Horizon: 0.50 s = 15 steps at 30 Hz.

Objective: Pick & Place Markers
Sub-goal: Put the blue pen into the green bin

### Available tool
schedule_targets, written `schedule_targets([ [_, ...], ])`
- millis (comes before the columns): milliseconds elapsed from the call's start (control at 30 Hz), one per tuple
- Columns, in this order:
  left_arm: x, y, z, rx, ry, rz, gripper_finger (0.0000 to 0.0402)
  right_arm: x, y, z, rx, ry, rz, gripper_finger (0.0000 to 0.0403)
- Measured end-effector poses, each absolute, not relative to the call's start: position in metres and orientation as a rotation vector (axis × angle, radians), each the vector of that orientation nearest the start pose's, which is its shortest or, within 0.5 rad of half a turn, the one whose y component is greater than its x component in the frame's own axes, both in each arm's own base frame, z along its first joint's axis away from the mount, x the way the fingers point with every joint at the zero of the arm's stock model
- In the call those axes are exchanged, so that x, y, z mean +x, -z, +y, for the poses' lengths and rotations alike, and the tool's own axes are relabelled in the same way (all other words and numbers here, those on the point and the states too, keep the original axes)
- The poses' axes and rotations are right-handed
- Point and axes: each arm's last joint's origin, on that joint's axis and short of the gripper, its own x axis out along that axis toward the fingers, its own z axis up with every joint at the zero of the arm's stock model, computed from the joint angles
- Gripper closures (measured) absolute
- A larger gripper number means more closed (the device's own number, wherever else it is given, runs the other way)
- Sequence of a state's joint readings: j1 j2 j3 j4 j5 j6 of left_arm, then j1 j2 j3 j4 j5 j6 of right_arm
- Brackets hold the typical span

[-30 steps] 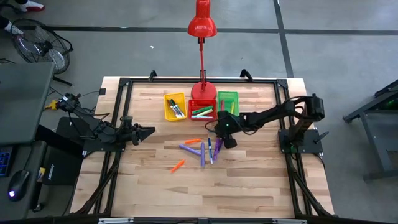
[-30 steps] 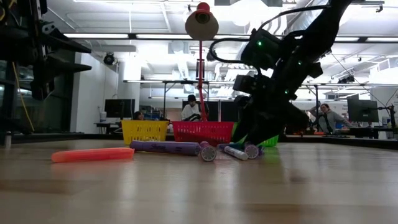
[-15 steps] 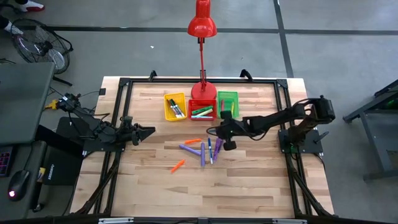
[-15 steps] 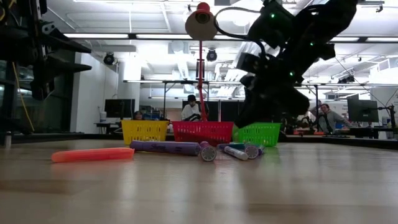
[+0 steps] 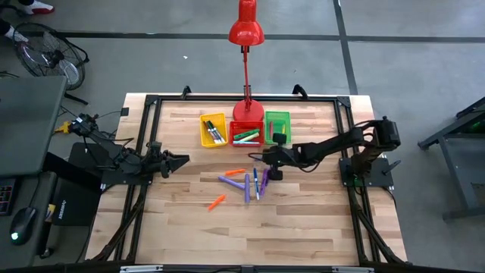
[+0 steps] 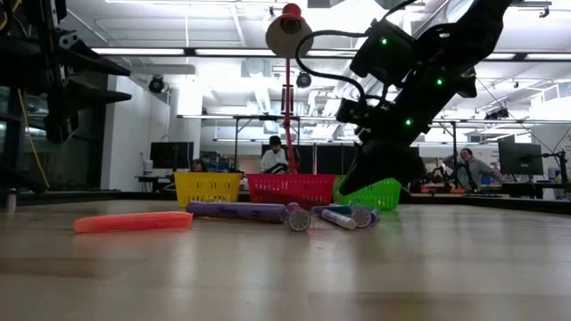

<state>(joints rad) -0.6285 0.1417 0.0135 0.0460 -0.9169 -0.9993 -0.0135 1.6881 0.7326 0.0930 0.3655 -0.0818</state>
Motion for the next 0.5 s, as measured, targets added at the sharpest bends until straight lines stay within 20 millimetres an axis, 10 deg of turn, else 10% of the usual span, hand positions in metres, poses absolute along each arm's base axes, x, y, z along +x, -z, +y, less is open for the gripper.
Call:
schedule_targets([
  [500, 0.0902, -0.1623, -0.0380, -0.941, -0.256, -0.073, 0.0254, 0.2997, -0.1234, -0.0211, -0.071, 0.372, 0.899, 0.0403],
])
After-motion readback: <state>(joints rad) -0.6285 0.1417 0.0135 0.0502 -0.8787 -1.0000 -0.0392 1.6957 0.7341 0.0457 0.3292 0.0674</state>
